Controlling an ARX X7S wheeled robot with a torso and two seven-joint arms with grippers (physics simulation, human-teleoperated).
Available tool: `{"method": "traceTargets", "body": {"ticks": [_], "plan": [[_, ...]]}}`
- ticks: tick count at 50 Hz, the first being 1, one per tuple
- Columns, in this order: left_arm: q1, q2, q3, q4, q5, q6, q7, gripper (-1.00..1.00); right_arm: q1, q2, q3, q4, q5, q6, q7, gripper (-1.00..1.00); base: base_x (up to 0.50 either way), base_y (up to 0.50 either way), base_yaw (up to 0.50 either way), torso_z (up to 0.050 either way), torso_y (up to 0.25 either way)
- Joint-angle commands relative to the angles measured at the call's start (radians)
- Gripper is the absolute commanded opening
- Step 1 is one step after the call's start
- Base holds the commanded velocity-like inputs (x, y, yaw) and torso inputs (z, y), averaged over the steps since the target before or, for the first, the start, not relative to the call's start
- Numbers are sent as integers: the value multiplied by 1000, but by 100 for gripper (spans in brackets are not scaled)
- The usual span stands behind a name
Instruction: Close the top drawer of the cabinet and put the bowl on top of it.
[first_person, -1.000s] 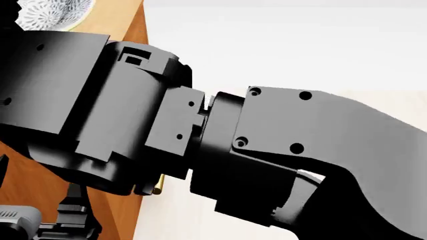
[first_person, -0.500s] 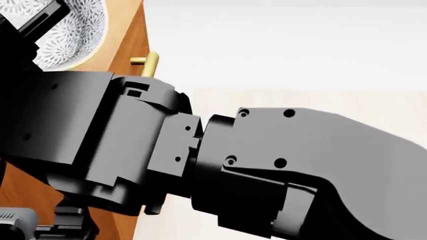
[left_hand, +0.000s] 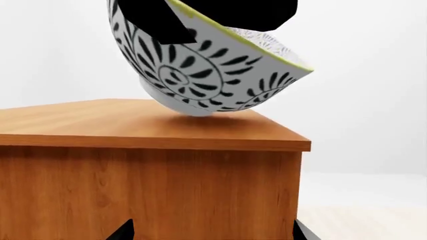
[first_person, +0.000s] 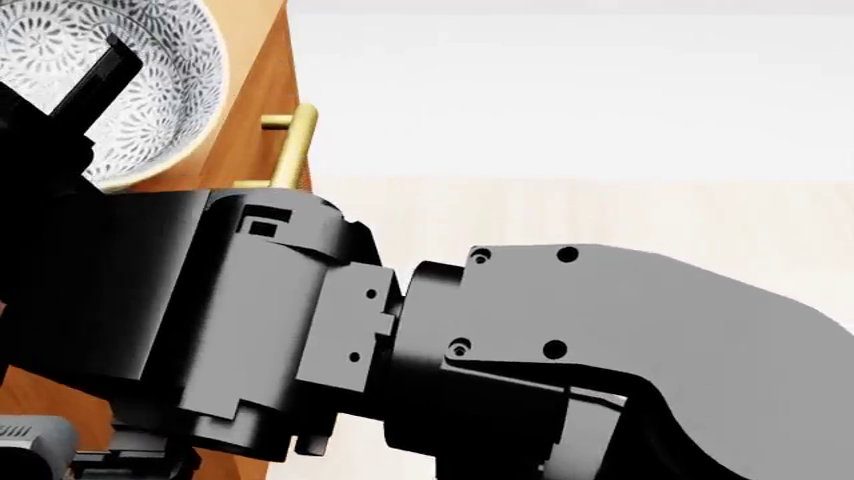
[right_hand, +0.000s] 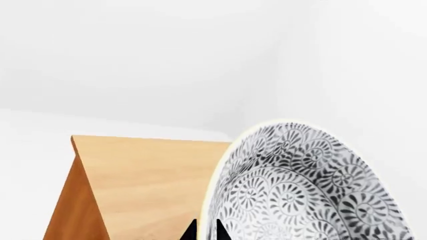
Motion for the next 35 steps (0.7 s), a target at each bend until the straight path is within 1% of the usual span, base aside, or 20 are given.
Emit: {"method": "traceTargets", "body": {"ticks": [1, 21, 22, 35], "plan": [[-2, 0, 2, -3, -2, 2, -2, 100, -17, 0, 2, -17, -38, 33, -7, -100, 0, 0, 0, 0, 0], [-4, -9, -10, 13, -17, -4, -11, 100, 11, 0, 3, -17, -11, 51, -33, -100, 0, 0, 0, 0, 0], [-5, -10, -11, 13, -19, -4, -12, 100, 15, 0, 1, -23, -13, 58, -24, 100, 0, 0, 0, 0, 0], [-1, -12, -5, 23, -16, -4, -17, 100, 75, 0, 4, -23, 29, 40, 6, 100, 0, 0, 0, 0, 0]]}}
